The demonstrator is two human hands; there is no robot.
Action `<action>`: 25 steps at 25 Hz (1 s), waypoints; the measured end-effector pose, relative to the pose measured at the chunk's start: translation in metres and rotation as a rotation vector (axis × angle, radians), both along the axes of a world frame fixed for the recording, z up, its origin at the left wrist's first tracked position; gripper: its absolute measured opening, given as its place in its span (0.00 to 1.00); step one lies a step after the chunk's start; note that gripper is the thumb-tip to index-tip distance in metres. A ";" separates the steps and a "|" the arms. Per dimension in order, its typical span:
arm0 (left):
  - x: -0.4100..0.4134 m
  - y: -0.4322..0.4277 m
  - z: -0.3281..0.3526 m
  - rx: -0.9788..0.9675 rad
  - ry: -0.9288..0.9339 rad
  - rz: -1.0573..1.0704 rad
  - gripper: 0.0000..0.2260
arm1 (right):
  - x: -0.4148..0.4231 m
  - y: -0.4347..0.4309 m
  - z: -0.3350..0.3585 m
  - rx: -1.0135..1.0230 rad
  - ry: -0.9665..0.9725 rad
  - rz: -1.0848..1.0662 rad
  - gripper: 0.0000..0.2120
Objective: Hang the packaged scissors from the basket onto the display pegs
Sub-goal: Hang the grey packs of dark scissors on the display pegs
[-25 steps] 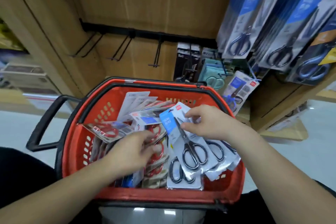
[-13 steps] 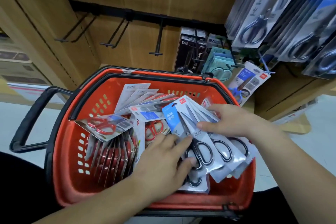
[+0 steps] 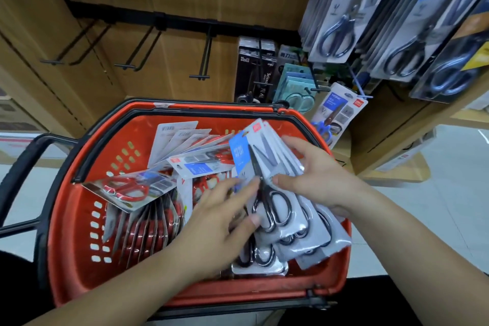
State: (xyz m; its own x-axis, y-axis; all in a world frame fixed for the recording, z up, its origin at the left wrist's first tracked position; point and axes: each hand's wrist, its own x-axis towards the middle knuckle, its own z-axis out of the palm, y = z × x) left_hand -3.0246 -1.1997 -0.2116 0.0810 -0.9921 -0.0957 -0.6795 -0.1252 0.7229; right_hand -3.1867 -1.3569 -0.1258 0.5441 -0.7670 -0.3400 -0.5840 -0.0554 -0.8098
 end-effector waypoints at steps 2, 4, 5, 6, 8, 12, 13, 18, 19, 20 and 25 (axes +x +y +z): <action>0.002 -0.004 0.017 -0.047 0.265 0.218 0.28 | -0.004 -0.001 0.013 0.023 -0.150 -0.063 0.31; 0.007 -0.008 0.033 0.038 0.521 0.337 0.29 | -0.006 0.001 0.021 0.111 -0.347 -0.152 0.32; 0.010 -0.010 0.037 0.081 0.620 0.337 0.29 | -0.004 0.003 0.021 0.153 -0.422 -0.179 0.33; 0.011 -0.011 0.042 0.106 0.721 0.322 0.28 | 0.001 0.007 0.020 0.191 -0.476 -0.179 0.34; 0.009 -0.013 0.052 0.089 0.926 0.326 0.20 | 0.016 0.018 0.018 0.215 -0.539 -0.148 0.32; 0.010 -0.013 0.074 0.020 1.064 0.372 0.15 | 0.038 0.030 0.014 0.265 -0.534 -0.208 0.25; 0.014 -0.012 0.077 0.007 1.049 0.378 0.15 | 0.041 0.030 0.012 0.301 -0.542 -0.229 0.21; 0.030 -0.013 0.075 -0.005 1.018 0.496 0.13 | 0.050 0.019 0.007 0.396 -0.521 -0.418 0.11; 0.032 -0.014 0.073 -0.022 0.991 0.507 0.14 | 0.050 0.017 0.007 0.395 -0.525 -0.437 0.11; 0.035 -0.015 0.072 -0.050 0.961 0.526 0.15 | 0.050 0.015 0.010 0.400 -0.546 -0.452 0.12; 0.050 -0.020 0.072 -0.153 0.887 0.588 0.22 | 0.044 0.000 0.018 0.348 -0.610 -0.464 0.11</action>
